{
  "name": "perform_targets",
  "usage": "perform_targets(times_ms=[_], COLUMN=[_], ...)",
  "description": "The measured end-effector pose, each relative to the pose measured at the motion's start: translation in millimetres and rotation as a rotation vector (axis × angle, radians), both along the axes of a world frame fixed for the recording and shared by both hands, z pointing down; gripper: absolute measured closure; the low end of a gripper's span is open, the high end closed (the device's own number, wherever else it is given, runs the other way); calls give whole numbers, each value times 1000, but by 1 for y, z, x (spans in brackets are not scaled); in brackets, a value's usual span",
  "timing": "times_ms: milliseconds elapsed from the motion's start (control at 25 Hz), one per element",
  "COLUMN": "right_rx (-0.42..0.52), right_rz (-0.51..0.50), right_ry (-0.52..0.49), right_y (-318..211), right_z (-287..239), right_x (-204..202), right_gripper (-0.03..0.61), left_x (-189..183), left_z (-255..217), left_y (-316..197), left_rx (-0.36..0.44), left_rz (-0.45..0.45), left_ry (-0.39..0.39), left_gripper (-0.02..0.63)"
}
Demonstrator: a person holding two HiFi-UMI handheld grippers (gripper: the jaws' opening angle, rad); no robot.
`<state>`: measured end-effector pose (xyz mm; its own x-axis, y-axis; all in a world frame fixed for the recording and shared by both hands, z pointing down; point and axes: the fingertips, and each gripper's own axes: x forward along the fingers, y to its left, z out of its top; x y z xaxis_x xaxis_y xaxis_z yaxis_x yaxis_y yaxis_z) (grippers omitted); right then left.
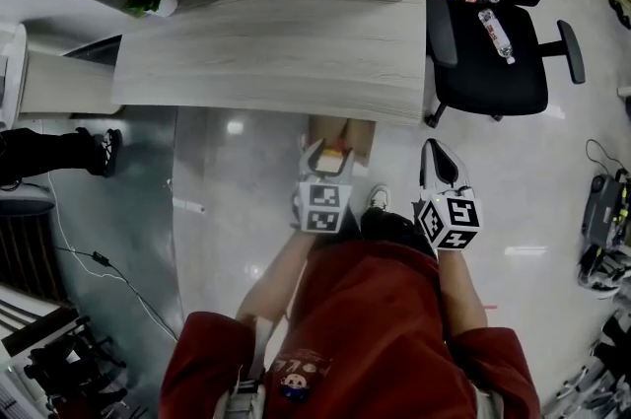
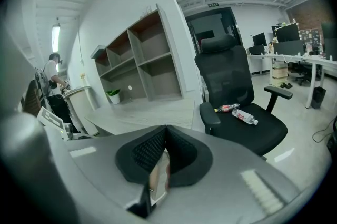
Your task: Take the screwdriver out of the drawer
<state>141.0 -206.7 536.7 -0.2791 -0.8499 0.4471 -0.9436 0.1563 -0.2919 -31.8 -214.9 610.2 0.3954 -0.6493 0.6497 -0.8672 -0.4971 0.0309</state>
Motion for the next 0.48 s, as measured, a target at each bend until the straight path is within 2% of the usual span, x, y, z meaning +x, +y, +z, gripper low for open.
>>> perform_targets(times_ms=[240,480], right_rx=[-46,-95], right_rz=[-17,-23], right_ry=[9,19], right_y=[1,6], right_z=[22,44], right_x=[-11,-20], right_gripper=[580,580], left_x=[-2,-5], left_z=[51,109], left_y=[-3,-1], left_rx=[-97,-201], left_rz=[6,42], left_ry=[-16,-81], left_gripper=[379,379])
